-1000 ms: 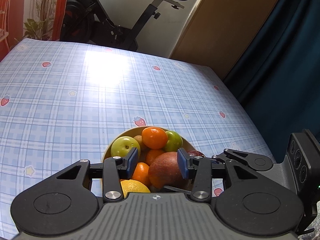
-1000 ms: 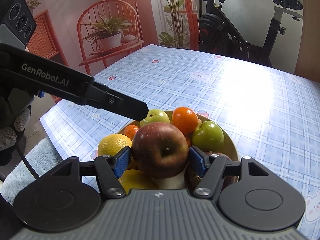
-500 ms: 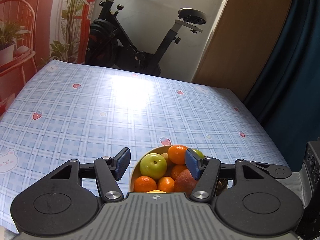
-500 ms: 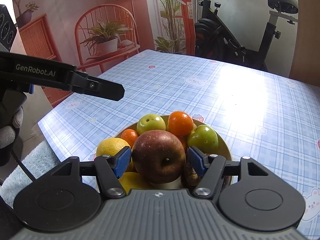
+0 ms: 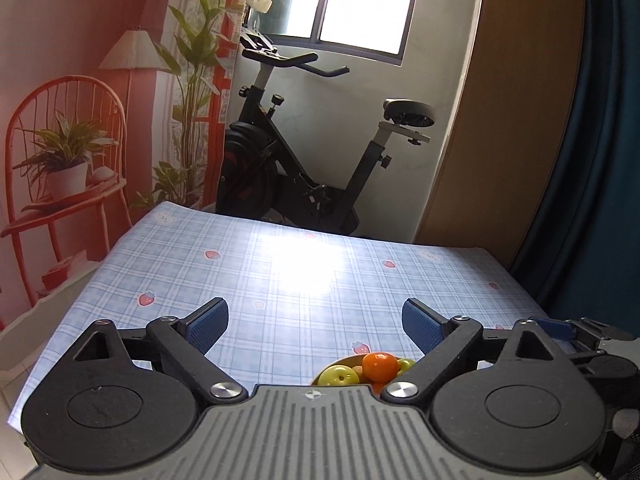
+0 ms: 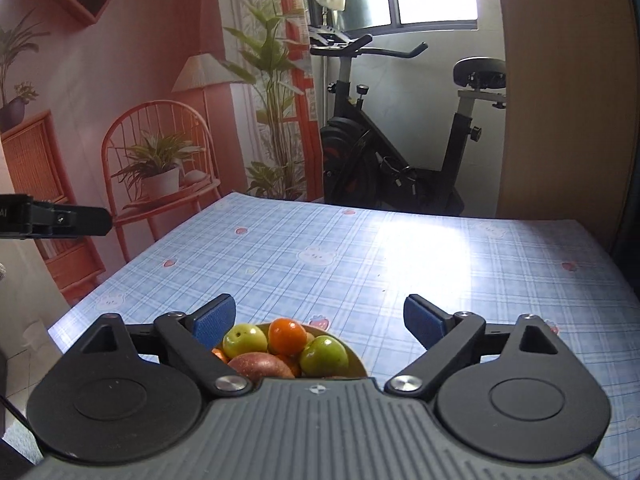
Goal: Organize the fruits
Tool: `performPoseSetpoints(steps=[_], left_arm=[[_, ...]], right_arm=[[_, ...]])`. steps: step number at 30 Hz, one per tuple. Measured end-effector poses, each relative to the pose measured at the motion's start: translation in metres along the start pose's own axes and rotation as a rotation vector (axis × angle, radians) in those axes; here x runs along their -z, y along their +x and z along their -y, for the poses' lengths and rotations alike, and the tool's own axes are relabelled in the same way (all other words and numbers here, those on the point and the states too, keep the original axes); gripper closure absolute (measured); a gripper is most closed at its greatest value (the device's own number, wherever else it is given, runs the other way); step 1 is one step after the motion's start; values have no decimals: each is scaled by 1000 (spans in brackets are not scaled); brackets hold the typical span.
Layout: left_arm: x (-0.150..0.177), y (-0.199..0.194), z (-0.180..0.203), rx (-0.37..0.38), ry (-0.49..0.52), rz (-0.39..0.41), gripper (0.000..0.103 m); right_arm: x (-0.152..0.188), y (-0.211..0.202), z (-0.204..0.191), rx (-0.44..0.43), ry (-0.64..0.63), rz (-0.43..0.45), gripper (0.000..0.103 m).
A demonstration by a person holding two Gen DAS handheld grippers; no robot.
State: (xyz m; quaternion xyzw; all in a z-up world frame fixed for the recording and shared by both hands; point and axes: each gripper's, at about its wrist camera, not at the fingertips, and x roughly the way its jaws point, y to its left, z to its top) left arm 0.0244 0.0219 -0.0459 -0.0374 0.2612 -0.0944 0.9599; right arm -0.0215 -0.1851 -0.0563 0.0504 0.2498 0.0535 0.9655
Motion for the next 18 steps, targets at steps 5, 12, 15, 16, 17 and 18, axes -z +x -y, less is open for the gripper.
performPoseSetpoints(steps=[5,12,15,16,17,18], left_arm=[[-5,-18,14,-47,73,26,8],[-9,-39,21,-74,74,57,7],[-9,-45,23,-69,74,61,6],[-8,-46,24,-71,78,62,6],[-9,-47,25,-76,84,64,6],[-9,-47,26,-80,91,66,6]], right_arm=[[-14,-20,3,7,30,39,0],[-20,-33,1,54,33,47,0],[-20,-36,0,62,32,41,0],[-22,-36,-2,68,32,40,0],[-22,-37,-2,73,34,40,0],[-23,-38,-2,77,37,40,0]])
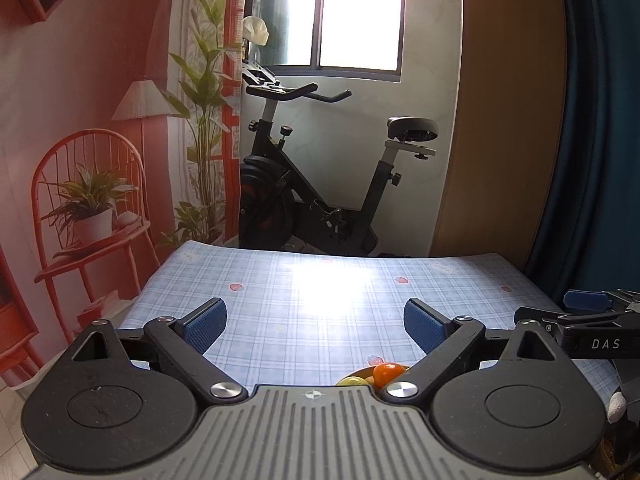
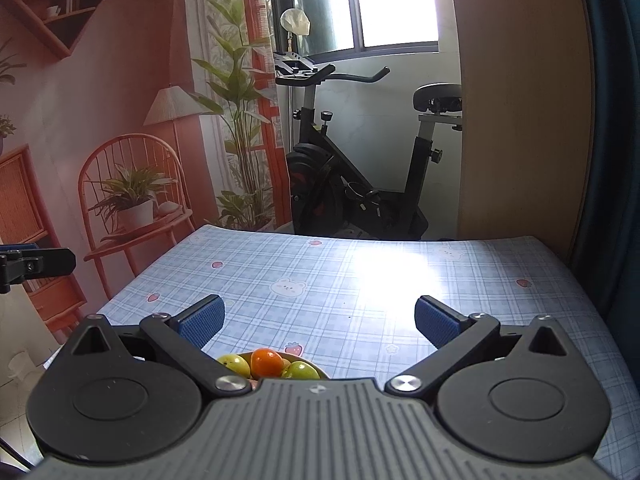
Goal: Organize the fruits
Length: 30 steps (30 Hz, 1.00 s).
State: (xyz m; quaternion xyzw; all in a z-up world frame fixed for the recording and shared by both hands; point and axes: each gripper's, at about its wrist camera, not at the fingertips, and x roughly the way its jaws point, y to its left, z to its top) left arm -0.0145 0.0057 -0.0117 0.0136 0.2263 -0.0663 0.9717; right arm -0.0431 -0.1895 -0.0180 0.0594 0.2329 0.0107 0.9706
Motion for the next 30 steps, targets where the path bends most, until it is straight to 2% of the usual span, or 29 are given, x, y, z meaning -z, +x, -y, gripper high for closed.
performPoseSetpoints(steps=[9,30], left_arm=[[2,-16,9,-25,34,41,6],[-7,-27,9,-31,29,53,6]], right_arm=[[-6,-8,0,20,6,19,0],[-9,-20,-3,37,1,39,0]])
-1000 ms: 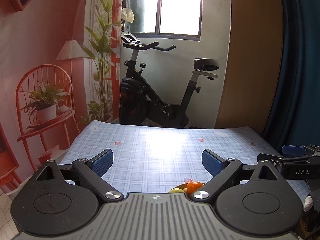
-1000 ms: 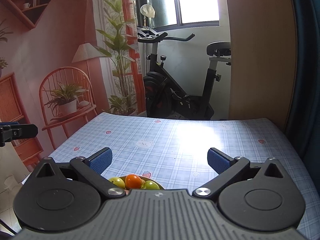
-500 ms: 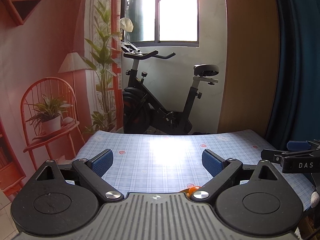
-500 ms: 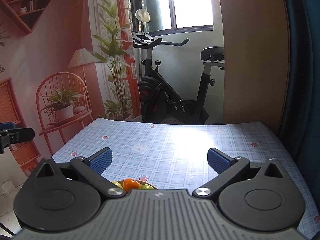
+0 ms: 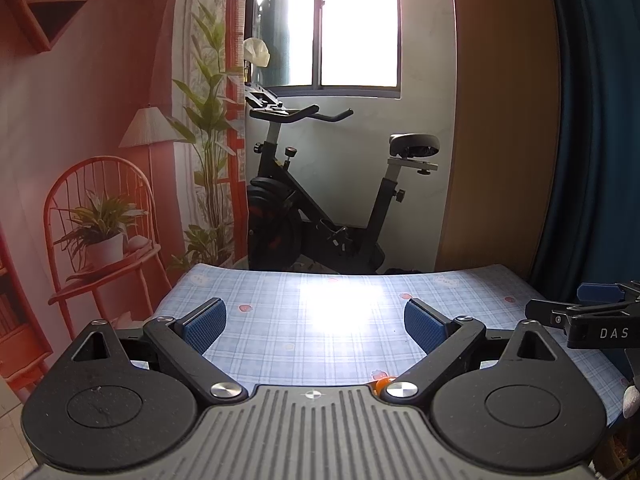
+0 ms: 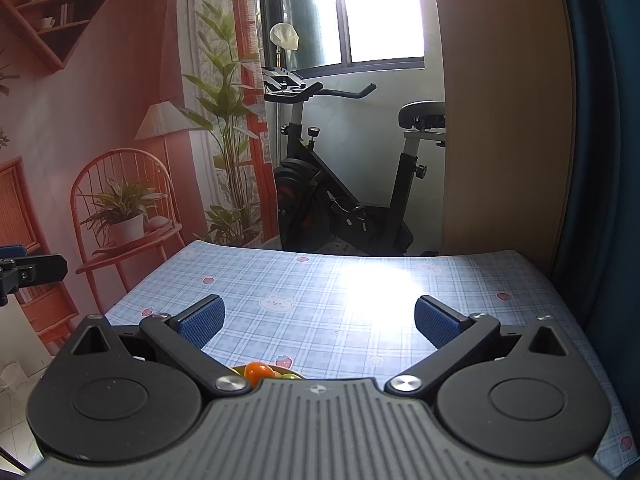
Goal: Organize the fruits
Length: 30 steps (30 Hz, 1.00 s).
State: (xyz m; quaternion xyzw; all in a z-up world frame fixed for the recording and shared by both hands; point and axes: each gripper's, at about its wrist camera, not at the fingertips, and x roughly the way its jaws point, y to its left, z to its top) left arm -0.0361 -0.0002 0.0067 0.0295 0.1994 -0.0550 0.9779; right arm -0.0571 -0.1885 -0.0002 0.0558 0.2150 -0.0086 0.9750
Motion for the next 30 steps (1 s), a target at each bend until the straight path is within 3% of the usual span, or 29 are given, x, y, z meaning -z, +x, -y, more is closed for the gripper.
performPoseSetpoints(steps=[30], left_arm=[[-1,-7,-6,16,-6,15,5]], right_arm=[[-4,-6,1,-7,10,3,0]])
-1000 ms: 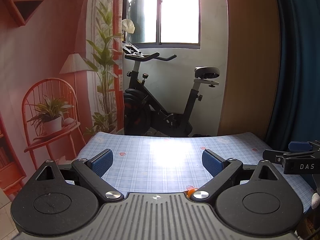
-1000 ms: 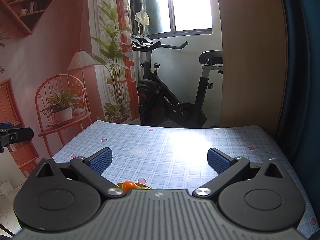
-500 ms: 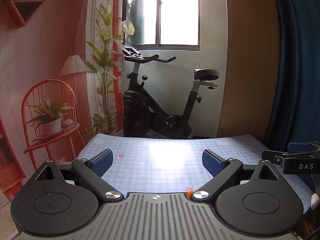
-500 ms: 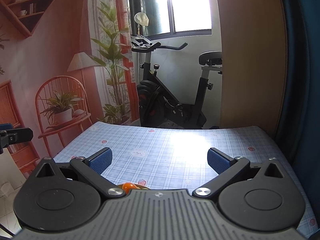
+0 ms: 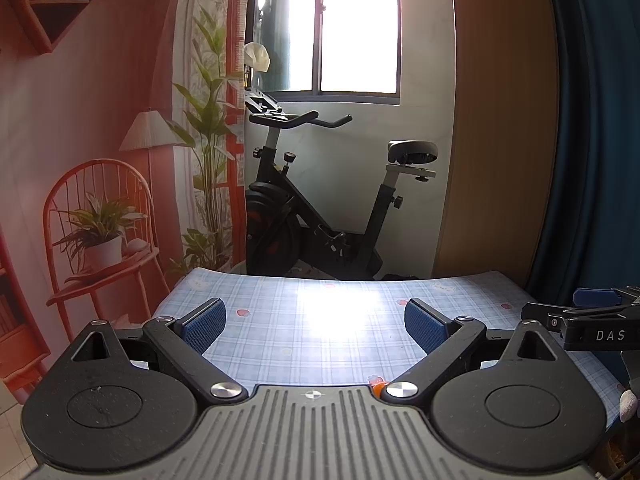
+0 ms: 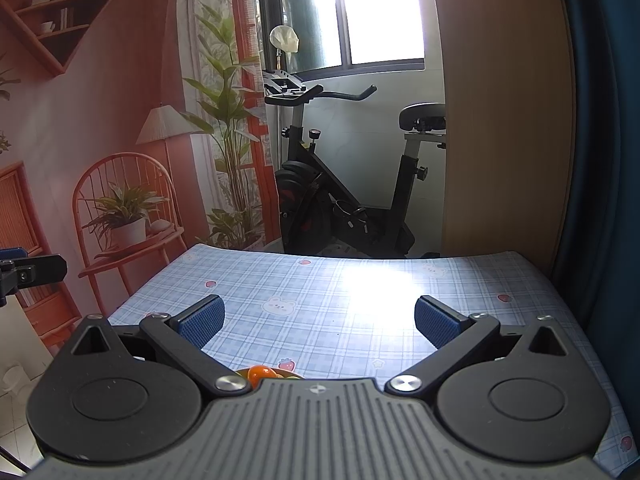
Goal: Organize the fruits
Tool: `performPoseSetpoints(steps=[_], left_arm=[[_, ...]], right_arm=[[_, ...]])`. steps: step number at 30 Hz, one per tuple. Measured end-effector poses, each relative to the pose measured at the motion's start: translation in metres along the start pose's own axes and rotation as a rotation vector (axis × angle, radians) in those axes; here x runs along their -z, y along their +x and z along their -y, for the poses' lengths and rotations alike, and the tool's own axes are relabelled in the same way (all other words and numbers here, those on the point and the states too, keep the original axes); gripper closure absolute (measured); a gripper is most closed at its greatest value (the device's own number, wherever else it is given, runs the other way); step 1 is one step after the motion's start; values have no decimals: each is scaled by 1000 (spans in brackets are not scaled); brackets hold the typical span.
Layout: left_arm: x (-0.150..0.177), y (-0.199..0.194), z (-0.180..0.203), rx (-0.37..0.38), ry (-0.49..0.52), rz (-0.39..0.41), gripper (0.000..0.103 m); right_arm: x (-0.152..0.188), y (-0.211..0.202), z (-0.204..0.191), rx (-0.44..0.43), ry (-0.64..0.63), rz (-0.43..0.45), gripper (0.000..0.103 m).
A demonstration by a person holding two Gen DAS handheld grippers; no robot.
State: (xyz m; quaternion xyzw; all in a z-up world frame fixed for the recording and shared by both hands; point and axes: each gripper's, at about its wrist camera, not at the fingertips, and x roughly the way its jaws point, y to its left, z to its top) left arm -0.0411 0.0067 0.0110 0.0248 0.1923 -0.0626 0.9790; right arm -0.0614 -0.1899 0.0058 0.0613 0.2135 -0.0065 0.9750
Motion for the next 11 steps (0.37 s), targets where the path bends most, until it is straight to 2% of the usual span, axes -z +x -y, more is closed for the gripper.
performPoseSetpoints(steps=[11], left_arm=[[2,0,0,7,2,8,4]], right_arm=[[0,1,0,13,4,1,0]])
